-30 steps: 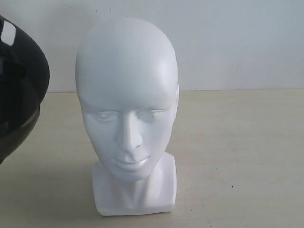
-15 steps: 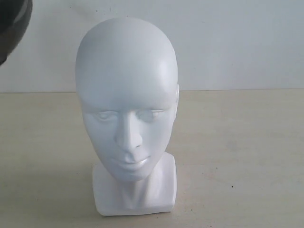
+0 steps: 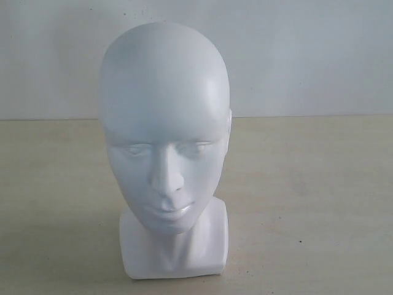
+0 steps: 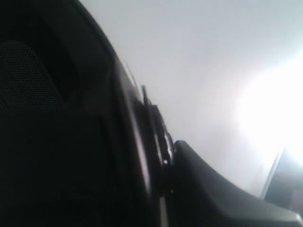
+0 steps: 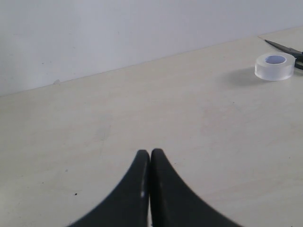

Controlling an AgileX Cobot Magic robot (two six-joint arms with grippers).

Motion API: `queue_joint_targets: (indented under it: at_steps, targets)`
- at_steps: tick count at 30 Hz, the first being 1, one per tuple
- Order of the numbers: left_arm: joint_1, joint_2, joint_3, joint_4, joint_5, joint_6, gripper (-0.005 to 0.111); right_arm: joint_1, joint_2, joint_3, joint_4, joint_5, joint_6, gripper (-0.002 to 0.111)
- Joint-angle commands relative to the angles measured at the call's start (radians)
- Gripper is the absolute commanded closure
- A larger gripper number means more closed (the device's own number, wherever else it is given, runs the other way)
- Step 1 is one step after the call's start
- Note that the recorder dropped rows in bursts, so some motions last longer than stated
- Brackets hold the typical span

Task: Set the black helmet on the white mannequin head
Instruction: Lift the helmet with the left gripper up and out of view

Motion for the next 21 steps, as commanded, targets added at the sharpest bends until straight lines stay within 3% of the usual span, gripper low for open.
queue_joint_targets:
  at_steps: [1,5,21]
  targets:
    - [0.002,0.022,-0.108,-0.051,0.08,-0.075,0.102,-0.007,-0.006,-0.001,-0.005,-0.016,-0.005,0.108]
    - [0.002,0.039,-0.175,-0.051,0.096,-0.142,0.102,-0.007,-0.006,-0.001,-0.005,-0.016,-0.005,0.108]
    - [0.0,0.041,-0.37,-0.051,0.066,-0.119,0.102,-0.007,-0.006,-0.001,-0.005,-0.016,-0.005,0.108]
